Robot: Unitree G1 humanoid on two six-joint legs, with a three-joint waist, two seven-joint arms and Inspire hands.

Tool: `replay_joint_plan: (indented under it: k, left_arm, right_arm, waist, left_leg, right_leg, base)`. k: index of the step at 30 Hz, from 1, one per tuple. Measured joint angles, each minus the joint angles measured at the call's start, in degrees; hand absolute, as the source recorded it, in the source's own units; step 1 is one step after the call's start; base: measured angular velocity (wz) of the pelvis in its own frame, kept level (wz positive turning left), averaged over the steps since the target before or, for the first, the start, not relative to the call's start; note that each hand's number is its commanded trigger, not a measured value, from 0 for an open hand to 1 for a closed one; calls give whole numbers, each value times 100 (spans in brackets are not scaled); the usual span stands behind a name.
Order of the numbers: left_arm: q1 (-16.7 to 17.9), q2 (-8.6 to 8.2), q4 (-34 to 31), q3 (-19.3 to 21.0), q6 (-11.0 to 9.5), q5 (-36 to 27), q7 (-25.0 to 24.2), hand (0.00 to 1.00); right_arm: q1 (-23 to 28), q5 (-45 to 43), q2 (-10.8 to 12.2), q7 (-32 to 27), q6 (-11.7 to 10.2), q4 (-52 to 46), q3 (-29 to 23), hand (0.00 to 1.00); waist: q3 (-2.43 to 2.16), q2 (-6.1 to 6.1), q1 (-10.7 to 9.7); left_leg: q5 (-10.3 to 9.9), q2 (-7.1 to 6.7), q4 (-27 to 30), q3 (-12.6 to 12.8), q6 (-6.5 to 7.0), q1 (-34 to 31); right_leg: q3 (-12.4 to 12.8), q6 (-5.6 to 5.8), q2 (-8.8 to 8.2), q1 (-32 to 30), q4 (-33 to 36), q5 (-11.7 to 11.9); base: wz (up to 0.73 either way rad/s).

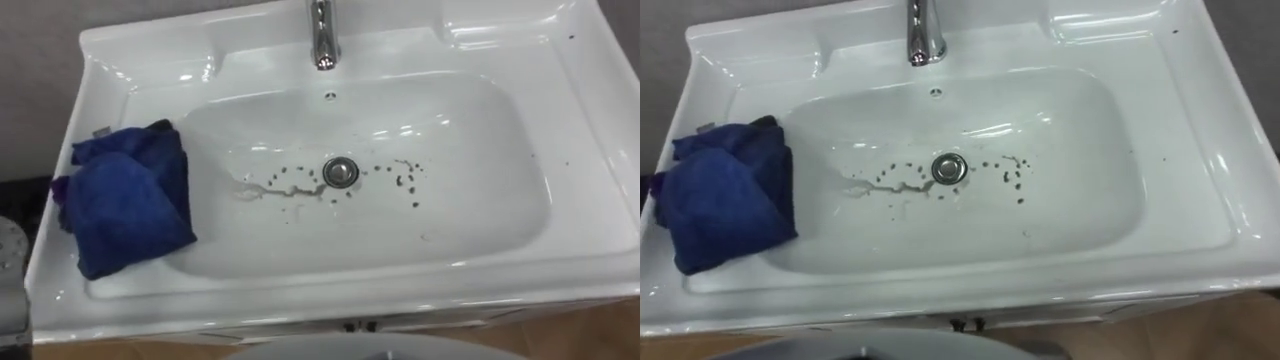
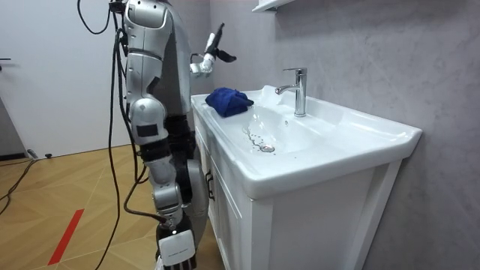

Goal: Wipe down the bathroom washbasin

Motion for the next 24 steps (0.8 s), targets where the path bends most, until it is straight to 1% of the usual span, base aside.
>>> replay_joint_plan:
  k: [1,2,3,4,5,6,8,9,10,11,13,14,15,17,21,24]
  left_arm:
    - [1,-3,3,-164,-3,4,-64,0]
    - [2,-21,14,-302,-12,11,-122,0]
    - [3,-39,27,-359,-13,14,-156,0]
    - [4,-67,85,-488,-12,15,-208,0]
    - [16,-108,162,-650,-9,15,-295,0]
    - [33,-143,199,-733,-9,20,-350,0]
    - [66,-289,287,-1085,18,18,-568,0]
    - [66,-300,331,-1170,18,22,-607,0]
    - [65,-343,444,-1296,20,26,-689,0]
    - [65,-414,567,-1381,22,29,-754,0]
    - [64,-514,700,-1459,23,28,-799,0]
    - [63,-547,728,-1505,26,28,-814,0]
    - [51,-565,728,-1548,26,28,-814,0]
    - [40,-662,728,-1667,24,122,-853,0]
    - [28,-698,728,-1688,23,372,-1015,0]
    - [21,-701,724,-1732,24,401,-1033,0]
  right_arm:
    - [2,-6,1,20,0,0,0,0]
    - [-10,-39,1,36,1,-4,-1,0]
    - [-20,-72,1,45,2,-5,-5,0]
    - [-29,-136,1,67,2,-5,-1,0]
    - [-28,-141,1,92,13,-3,3,0]
    - [-31,-140,3,113,27,-4,6,0]
    - [-36,-139,10,192,63,-1,8,0]
    - [-53,-140,11,219,69,0,15,0]
    - [-105,-143,12,241,76,15,28,0]
    - [-148,-143,14,239,75,58,35,0]
    - [-199,-139,19,238,70,122,66,0]
    - [-253,-141,23,238,77,166,126,0]
    - [-256,-141,23,237,79,170,165,0]
    - [-260,-143,40,238,120,199,232,0]
    - [-264,-140,78,241,159,188,242,0]
    - [-275,-125,77,237,190,188,259,0]
  waist:
    - [-19,3,-40]
    - [-21,-18,-88]
    - [-21,-30,-118]
    - [-23,-48,-143]
    - [-23,-59,-146]
    - [-24,-61,-150]
    - [-30,-85,-209]
    - [-28,-91,-206]
    - [-27,-94,-210]
    - [-28,-94,-256]
    - [-28,-93,-294]
    - [-26,-96,-306]
    - [-26,-98,-320]
    - [-25,-98,-318]
    - [-15,-126,-313]
    - [-16,-128,-317]
  left_leg:
    - [0,5,-25,5,0,15]
    - [0,7,-47,11,0,18]
    - [0,8,-54,20,0,18]
    - [0,10,-61,75,0,43]
    - [0,13,-75,130,0,78]
    - [0,12,-82,131,0,98]
    - [0,8,-86,136,0,110]
    - [0,8,-86,139,0,107]
    - [0,10,-86,143,0,108]
    - [0,11,-84,144,0,110]
    - [0,16,-83,166,0,118]
    - [0,23,-76,226,0,124]
    - [0,25,-72,241,0,132]
    - [0,32,-74,286,0,146]
    - [0,51,-75,293,0,149]
    - [0,61,-75,301,0,139]
  right_leg:
    - [9,0,6,7,-1,0]
    - [19,0,9,-6,-6,0]
    - [37,0,9,-13,-6,1]
    - [45,0,9,-26,-6,2]
    - [60,2,9,-9,-6,4]
    - [60,2,8,3,-4,4]
    - [114,3,8,4,-3,5]
    - [126,3,9,1,-3,6]
    - [156,2,13,-6,-3,7]
    - [185,2,17,-2,-3,7]
    - [199,2,23,4,-3,7]
    - [204,2,28,-9,-4,8]
    - [205,1,28,-10,-5,8]
    - [211,1,33,-5,-4,8]
    - [251,-5,59,-20,-3,11]
    - [250,-12,68,-31,-4,16]
  base:
    - [-3]
    - [0]
    - [-4]
    - [-11]
    - [-11]
    - [-10]
    - [-5]
    - [-7]
    - [-10]
    - [-11]
    - [-9]
    - [-9]
    - [-5]
    - [0]
    - [-6]
    - [0]
